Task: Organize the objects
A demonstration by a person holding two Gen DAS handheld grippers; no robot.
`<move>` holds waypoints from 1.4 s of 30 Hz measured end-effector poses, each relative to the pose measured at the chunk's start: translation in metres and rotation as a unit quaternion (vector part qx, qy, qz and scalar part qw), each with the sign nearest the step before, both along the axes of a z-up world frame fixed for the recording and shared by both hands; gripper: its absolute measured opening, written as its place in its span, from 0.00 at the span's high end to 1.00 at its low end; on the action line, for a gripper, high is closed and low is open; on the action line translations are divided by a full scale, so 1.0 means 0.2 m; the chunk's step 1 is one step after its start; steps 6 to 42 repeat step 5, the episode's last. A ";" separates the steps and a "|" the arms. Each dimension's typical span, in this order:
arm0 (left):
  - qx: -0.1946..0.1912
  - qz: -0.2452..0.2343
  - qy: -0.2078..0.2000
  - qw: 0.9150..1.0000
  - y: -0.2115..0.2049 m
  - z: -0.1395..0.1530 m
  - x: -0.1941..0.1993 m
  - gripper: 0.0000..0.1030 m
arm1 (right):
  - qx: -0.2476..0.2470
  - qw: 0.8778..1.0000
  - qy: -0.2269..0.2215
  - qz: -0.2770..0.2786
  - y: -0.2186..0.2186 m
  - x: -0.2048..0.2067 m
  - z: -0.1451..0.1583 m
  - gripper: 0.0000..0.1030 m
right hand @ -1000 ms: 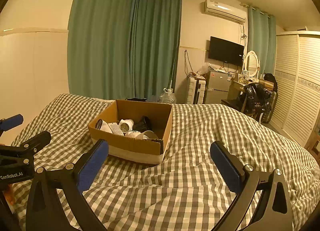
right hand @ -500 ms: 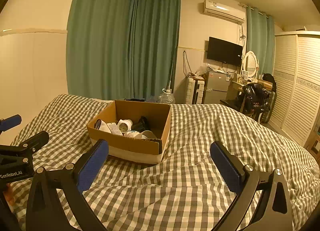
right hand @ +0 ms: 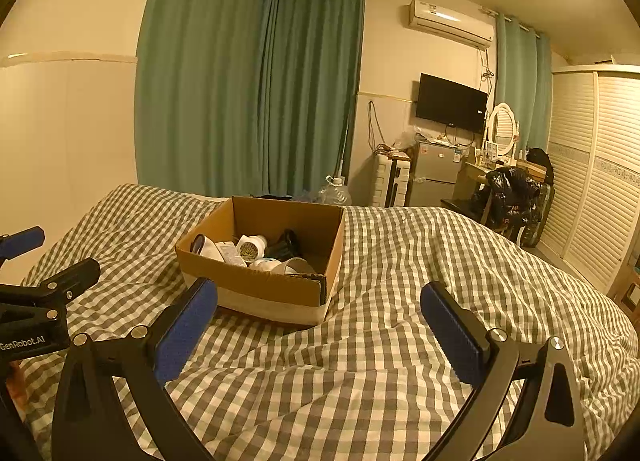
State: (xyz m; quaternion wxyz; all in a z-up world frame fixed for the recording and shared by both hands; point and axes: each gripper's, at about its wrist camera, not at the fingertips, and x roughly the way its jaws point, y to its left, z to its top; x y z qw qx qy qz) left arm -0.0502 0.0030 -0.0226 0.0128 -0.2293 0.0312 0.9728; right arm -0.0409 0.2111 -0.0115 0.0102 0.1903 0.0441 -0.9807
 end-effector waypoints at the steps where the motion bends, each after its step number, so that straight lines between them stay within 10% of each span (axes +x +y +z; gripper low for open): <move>1: -0.001 0.003 0.001 1.000 0.00 0.00 0.00 0.00 | 0.000 1.000 0.000 0.000 0.00 0.00 0.00 0.01; 42: -0.001 0.004 0.002 1.000 0.00 0.00 0.01 0.00 | 0.001 1.000 -0.002 0.001 0.00 0.00 -0.01 0.01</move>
